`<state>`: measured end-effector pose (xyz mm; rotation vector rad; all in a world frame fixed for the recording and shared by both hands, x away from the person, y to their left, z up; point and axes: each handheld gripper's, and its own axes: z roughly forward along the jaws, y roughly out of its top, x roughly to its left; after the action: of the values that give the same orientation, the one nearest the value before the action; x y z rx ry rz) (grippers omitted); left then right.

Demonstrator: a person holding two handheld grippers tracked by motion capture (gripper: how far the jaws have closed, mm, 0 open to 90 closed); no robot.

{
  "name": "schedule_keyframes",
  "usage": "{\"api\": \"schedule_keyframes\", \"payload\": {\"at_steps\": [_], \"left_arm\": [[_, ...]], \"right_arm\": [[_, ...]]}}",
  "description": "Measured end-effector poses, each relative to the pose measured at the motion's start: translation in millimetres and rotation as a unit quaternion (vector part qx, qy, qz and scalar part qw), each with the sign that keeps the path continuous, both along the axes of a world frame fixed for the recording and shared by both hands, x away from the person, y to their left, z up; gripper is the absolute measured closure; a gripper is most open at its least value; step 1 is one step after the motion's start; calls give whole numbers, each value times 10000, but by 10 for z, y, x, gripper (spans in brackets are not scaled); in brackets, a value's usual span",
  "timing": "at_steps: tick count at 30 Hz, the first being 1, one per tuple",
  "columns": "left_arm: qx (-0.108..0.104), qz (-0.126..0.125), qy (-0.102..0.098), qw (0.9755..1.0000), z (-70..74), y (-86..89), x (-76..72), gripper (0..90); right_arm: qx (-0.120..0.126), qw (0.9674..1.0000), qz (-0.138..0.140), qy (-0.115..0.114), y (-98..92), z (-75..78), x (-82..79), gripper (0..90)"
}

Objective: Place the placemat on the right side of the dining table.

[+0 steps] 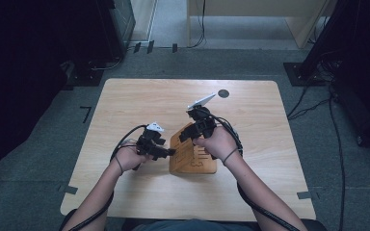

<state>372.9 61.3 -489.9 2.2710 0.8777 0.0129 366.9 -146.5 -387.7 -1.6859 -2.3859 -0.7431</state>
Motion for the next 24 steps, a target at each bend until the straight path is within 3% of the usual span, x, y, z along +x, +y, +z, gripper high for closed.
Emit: {"api": "schedule_keyframes", "payload": {"at_steps": [2, 14, 18, 24], "left_arm": [[0, 2, -10, 10000, 5, 3, 1, 299], [-42, 13, 12, 10000, 21, 8, 2, 310], [-85, 28, 12, 10000, 16, 19, 5, 306], [-88, 35, 25, 10000, 14, 23, 7, 303]], "right_arm": [[-49, 10000, 71, -50, 36, 28, -9, 460], [-286, 9993, 172, 151, 234, 97, 33, 472], [-699, 9964, 454, 122, 384, -8, 36, 518], [-758, 9957, 484, 214, 430, -107, 98, 574]]}}
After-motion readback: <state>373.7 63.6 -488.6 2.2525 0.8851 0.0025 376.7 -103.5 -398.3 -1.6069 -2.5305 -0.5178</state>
